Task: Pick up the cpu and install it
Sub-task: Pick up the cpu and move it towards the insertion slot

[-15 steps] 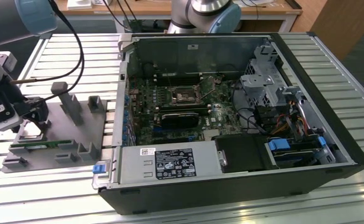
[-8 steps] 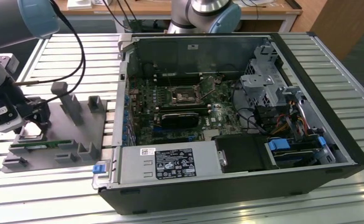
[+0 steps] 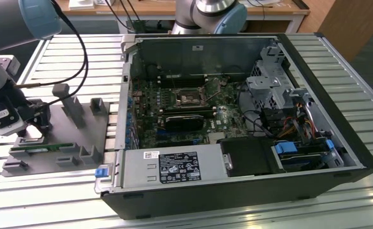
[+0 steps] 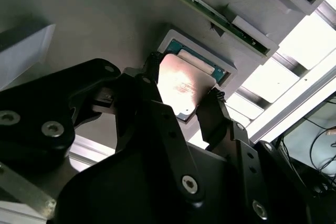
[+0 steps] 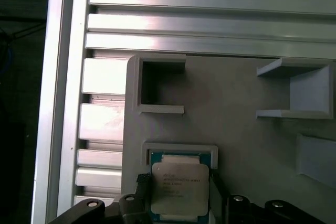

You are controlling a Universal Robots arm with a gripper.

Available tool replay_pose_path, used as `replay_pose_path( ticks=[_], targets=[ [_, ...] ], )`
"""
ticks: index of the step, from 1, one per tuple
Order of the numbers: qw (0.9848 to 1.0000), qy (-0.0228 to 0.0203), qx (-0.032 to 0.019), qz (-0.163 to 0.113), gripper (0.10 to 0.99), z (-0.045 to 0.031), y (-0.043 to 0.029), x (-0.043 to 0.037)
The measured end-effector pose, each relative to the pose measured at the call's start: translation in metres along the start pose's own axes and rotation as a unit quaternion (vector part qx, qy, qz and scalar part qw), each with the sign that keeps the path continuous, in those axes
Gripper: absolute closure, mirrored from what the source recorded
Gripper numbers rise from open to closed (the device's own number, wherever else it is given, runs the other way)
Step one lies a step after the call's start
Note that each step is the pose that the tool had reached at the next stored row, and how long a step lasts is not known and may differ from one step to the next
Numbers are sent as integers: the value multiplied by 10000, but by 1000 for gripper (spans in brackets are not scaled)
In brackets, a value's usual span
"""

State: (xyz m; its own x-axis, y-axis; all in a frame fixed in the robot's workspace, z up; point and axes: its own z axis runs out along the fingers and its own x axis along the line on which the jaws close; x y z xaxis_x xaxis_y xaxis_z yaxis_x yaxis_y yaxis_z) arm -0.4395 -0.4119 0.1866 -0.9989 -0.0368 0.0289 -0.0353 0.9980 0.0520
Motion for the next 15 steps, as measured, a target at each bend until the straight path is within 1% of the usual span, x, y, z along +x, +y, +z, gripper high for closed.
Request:
replay_pose_path(
  ticks=[15],
  targets=[
    [10000, -10, -3, -1, 522, -1, 0, 0]
  ],
)
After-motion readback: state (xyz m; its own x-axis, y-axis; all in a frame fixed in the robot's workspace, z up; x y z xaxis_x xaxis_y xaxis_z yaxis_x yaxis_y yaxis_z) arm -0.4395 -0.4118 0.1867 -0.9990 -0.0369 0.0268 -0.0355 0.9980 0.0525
